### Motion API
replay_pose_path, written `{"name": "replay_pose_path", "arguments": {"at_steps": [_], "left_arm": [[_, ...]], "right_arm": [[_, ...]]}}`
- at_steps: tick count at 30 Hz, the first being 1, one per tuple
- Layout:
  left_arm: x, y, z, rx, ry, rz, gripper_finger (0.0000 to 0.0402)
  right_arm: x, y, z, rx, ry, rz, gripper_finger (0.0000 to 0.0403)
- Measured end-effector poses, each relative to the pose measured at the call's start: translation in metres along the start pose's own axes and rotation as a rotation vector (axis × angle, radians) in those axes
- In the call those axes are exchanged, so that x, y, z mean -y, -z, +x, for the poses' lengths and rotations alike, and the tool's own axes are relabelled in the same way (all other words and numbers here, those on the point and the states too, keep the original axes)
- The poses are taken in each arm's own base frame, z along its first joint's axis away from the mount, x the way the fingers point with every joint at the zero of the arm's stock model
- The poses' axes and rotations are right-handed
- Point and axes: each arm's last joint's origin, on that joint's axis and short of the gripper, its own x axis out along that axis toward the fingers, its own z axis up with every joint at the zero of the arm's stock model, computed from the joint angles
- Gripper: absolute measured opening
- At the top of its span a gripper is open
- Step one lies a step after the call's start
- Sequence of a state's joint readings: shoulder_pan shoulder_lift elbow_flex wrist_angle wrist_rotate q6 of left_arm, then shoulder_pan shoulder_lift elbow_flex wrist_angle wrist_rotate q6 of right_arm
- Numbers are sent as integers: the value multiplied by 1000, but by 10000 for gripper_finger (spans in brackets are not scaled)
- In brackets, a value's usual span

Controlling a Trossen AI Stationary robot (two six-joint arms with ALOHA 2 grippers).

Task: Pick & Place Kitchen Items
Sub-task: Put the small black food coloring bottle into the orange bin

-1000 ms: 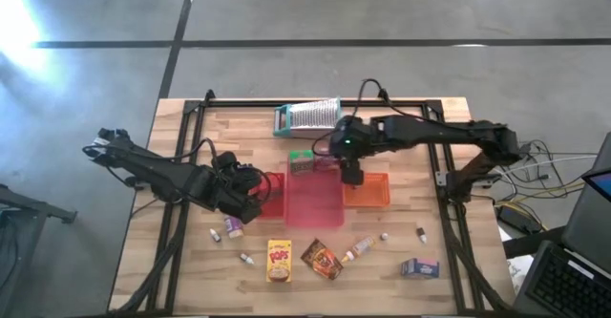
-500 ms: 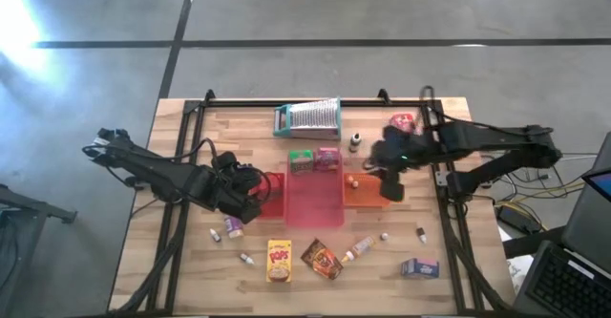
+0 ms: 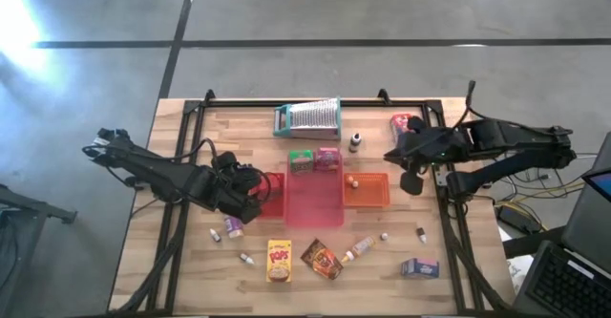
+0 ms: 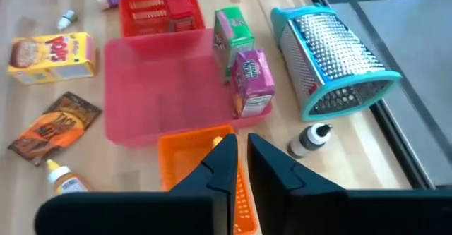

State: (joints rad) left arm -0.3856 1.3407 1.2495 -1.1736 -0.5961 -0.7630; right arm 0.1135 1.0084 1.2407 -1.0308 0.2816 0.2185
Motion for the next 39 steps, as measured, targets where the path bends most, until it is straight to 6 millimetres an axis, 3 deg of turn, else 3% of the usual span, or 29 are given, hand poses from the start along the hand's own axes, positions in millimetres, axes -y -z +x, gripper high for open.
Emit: {"name": "replay_pose_path", "arguments": {"at_steps": [7, 17, 24, 30, 39], "left_arm": [[0, 0, 0, 0, 0, 0, 276], [0, 0, 0, 0, 0, 0, 276], [0, 1, 2, -4, -5, 4, 276], [0, 2, 2, -7, -6, 6, 276], [0, 2, 2, -6, -6, 6, 276]], "right_arm": [[0, 11, 11, -101, 39, -29, 37], [16, 54, 1, -100, 161, 82, 58], [25, 79, 6, -93, 255, 137, 68], [28, 83, 19, -95, 283, 158, 68], [25, 75, 33, -88, 279, 50, 38]]}}
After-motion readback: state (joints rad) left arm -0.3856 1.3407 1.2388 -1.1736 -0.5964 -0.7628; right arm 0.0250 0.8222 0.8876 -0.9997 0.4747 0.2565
